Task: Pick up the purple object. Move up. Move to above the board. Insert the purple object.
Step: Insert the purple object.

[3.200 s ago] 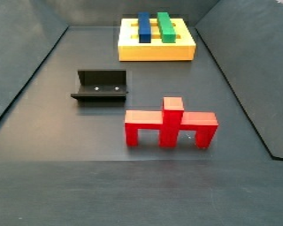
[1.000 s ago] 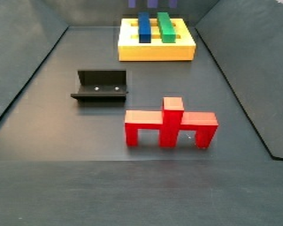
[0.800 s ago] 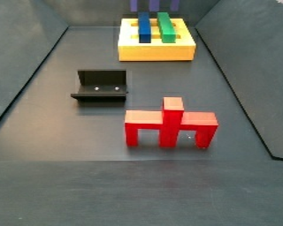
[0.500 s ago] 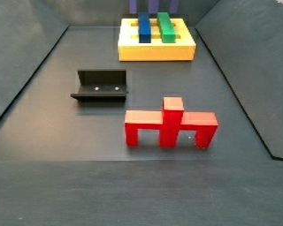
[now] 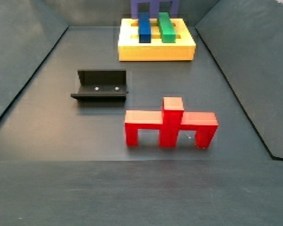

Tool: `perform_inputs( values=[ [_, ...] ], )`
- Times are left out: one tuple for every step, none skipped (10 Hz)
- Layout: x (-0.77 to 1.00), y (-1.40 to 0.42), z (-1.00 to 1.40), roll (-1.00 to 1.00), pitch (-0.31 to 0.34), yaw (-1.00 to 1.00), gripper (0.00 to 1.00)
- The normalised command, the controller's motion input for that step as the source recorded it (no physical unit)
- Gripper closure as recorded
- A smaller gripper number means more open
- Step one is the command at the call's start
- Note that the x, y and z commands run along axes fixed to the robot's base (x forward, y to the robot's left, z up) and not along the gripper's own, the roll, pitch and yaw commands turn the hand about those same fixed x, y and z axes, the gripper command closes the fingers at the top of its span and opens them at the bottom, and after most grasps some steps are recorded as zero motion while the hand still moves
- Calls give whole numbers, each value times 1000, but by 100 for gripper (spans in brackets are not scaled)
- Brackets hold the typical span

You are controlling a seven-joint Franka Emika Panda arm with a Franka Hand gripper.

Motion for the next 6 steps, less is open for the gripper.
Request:
perform_inputs(
  values=[
    [54, 0, -60, 0, 0, 17, 100],
    [103, 0, -74, 16, 0, 29, 100],
    [117, 0, -126, 0, 0, 29, 100],
    [71, 0, -203, 0, 0, 14, 100],
    [74, 0, -254, 0, 0, 3, 100],
    [91, 0, -229, 0, 0, 0, 100]
  ],
)
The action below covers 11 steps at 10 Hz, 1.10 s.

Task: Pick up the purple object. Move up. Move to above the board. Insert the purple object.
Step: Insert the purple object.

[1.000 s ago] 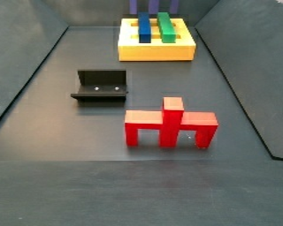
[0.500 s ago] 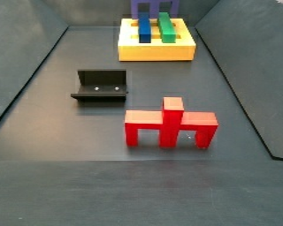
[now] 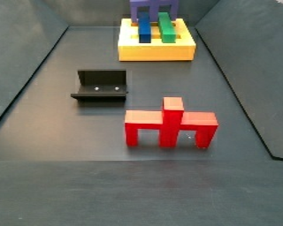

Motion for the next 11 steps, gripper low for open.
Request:
perform_inputs(
  values=[
    [137, 0, -209, 0, 0, 0, 100],
    [57, 0, -137, 27, 0, 0, 100],
    [11, 0, -89, 7, 0, 0, 100],
    [0, -40, -14, 0, 0, -31, 100],
    [-6, 0, 0, -44, 0, -43, 100],
    [-57, 0, 0, -93, -13, -23, 100],
    [-89, 0, 0, -110, -20, -43, 100],
    [-103, 0, 0, -76, -16, -74, 100],
    [-126, -6, 0, -150, -26, -94, 100],
    [-43, -29, -17, -134, -27, -140, 100],
    [0, -3, -100, -16, 0, -106, 100]
  ],
)
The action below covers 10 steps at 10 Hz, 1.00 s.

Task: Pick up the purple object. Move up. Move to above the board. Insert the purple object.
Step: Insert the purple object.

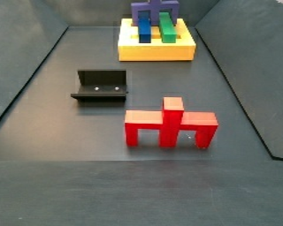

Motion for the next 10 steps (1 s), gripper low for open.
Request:
perform_inputs(
  values=[
    [34, 0, -131, 0, 0, -51, 100],
    [229, 0, -140, 84, 9, 0, 100],
    [60, 0, -203, 133, 0, 0, 100],
    [14, 0, -243, 119, 0, 0, 100],
    [60, -46, -314, 104, 0, 0, 100],
    [14, 0, -643, 0, -50, 0, 100],
    [151, -6, -626, -40, -46, 0, 100],
    [317, -60, -520, -14, -9, 0, 100],
    [411, -91, -374, -46, 0, -17, 100],
    [426, -66, -211, -89, 0, -43, 100]
  ],
)
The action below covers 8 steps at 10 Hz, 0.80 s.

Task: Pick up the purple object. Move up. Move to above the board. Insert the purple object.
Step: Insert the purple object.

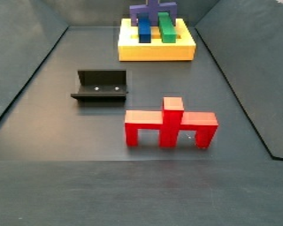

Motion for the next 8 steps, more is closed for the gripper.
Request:
perform_inputs(
  values=[
    [174, 0, -306, -7, 0, -120, 100],
    [226, -111, -54, 154, 57, -249, 100],
    [203, -171, -66, 269, 87, -311, 100],
    [126, -111, -160, 211, 53, -266, 100],
    [0, 0, -263, 143, 0, -51, 100],
    [-91, 0, -449, 113, -29, 0, 100],
    [-154, 0, -677, 34, -109, 34, 100],
    [-191, 0, -937, 0, -153, 29, 100]
  ],
)
